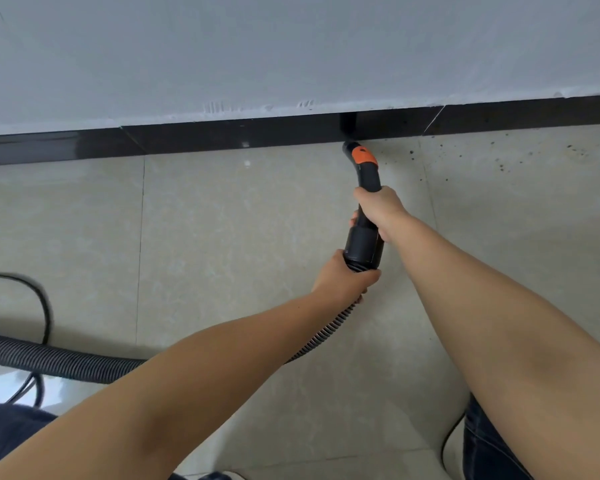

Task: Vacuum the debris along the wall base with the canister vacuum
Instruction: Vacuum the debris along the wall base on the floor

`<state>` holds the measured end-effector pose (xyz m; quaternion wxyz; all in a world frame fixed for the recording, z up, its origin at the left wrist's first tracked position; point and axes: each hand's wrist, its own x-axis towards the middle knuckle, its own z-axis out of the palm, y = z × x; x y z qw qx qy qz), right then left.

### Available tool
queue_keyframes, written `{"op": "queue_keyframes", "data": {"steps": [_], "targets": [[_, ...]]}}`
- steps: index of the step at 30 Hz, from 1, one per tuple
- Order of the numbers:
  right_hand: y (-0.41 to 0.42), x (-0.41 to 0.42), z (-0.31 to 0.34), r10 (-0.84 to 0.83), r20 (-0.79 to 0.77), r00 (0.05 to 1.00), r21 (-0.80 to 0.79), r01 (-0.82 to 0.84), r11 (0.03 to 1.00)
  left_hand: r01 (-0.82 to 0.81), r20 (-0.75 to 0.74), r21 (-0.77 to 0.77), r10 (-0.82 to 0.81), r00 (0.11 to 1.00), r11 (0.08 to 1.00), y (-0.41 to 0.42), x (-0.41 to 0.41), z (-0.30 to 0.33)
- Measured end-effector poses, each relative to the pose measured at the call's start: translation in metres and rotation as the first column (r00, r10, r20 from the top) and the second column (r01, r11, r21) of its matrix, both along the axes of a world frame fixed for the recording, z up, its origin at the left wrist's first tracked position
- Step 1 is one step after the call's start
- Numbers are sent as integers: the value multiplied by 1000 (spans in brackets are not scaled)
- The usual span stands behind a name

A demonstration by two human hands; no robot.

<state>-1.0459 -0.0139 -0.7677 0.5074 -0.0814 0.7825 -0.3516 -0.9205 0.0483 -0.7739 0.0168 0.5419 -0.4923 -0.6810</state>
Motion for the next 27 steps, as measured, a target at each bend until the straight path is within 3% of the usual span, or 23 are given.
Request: {"op": "queue_keyframes", "data": {"steps": [7, 20, 27], "targets": [[-9, 33, -6, 111, 28, 993, -25, -111, 994, -89, 37, 10, 89, 995, 996, 2, 22, -10], [76, -31, 0, -189, -26, 982, 33, 189, 981, 231, -10, 14, -231, 973, 973, 50, -22, -7], [76, -44, -1, -159, -30, 987, 19, 160, 987, 191, -24, 22, -191, 981, 981, 54, -36, -7]]}}
